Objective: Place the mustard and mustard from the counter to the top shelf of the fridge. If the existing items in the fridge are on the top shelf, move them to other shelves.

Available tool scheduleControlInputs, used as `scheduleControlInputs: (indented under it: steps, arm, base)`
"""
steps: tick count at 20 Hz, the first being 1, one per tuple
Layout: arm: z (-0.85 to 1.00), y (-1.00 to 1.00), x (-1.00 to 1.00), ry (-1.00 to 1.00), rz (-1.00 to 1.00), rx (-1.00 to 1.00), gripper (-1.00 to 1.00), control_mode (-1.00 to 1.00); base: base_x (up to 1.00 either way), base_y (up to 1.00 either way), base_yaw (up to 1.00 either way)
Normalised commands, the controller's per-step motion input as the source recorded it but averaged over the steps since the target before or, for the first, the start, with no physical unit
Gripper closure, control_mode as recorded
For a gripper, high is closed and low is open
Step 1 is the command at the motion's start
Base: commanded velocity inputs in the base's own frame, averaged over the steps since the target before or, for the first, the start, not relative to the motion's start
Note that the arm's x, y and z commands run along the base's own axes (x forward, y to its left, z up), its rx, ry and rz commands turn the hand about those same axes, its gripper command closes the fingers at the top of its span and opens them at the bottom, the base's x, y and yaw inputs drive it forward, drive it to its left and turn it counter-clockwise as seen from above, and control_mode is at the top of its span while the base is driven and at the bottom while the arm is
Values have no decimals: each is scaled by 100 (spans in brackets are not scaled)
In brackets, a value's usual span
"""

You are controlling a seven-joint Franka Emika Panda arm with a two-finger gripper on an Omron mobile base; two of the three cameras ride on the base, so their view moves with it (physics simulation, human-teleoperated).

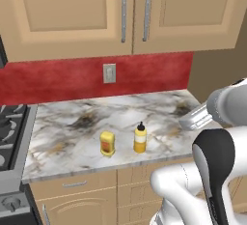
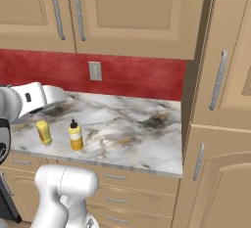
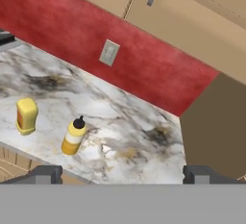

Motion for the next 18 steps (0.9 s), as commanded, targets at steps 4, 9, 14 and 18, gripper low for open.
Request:
scheduleControlInputs:
  steps: [4,9,14,18]
  arm:
    - [0,0,0,0,0,0,-100,100]
    - [0,-14,43,17,18,0,-100,-100]
    - [-3,-22,40,28,26,0,-100,-100]
    - [-12,-23,23,18,28,0,-100,-100]
  base:
    - [6,-2,5]
    - [0,0,0]
    - [0,0,0]
    - [0,0,0]
